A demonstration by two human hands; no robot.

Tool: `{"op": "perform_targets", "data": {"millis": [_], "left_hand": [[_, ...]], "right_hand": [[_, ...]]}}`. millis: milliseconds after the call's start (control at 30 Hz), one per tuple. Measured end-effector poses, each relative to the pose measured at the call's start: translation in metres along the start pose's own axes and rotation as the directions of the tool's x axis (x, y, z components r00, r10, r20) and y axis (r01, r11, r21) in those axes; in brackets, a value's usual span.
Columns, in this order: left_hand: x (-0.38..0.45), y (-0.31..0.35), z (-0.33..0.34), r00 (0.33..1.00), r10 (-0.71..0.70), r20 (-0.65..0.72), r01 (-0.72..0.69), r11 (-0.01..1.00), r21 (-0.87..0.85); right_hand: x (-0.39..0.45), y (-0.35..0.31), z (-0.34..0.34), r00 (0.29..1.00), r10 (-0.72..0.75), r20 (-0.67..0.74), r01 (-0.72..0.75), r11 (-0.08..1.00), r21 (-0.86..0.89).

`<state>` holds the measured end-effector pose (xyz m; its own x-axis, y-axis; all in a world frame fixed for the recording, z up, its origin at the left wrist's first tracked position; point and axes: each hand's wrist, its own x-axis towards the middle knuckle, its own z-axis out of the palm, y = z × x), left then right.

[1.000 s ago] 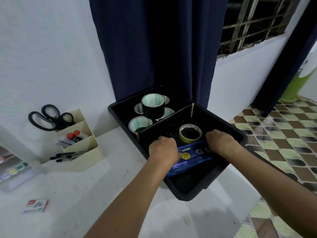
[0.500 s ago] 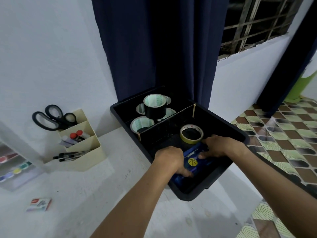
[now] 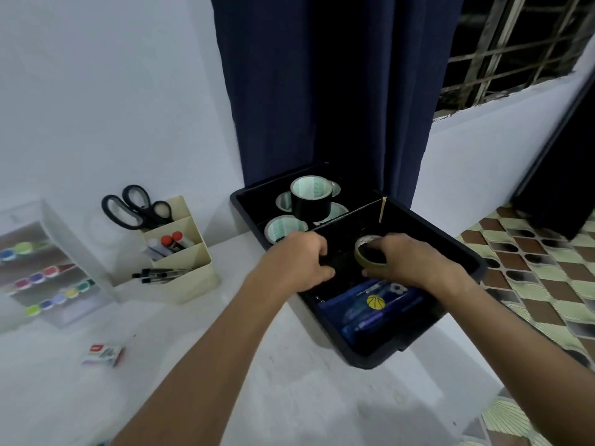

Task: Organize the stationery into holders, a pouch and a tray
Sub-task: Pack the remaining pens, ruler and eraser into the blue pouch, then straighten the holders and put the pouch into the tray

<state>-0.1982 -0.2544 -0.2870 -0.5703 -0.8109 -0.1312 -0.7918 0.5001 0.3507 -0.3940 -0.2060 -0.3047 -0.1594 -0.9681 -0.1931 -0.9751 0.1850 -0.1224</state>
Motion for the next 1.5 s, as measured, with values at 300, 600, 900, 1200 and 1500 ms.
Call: {"op": "perform_targets", "data": {"millis": [300,600,900,1200,1500], "left_hand": [[-0.097,-0.101,-0.054,0.909,-0.294,-0.294,0.295,0.955,-0.045],[-0.251,-0.201,-0.028,0.704,-0.703,-0.098,0.697,0.711,-0.095],[-0.275,-0.213,0.031,0.776,-0.582,0.244,0.621,0.773,-0.129],[-0.253,-0.238,0.034,0.759,-0.644,0.099,0.652,0.75,-0.113],[-0.242,-0.249,0.043,0.674,-0.728,-0.123,0.7,0.683,-0.209]], "right_hand": [[0.0,-0.16,-0.03,0.849,-0.508,-0.145,0.525,0.842,0.125],[-0.016,-0.322,0.035,0.469,-0.871,0.148,0.861,0.488,0.143],[0.009,-0.376,0.097,0.425,-0.841,0.335,0.905,0.399,-0.146],[0.024,-0.383,0.108,0.46,-0.83,0.315,0.887,0.447,-0.115],[0.026,-0.361,0.097,0.58,-0.735,0.351,0.804,0.585,-0.105]]}}
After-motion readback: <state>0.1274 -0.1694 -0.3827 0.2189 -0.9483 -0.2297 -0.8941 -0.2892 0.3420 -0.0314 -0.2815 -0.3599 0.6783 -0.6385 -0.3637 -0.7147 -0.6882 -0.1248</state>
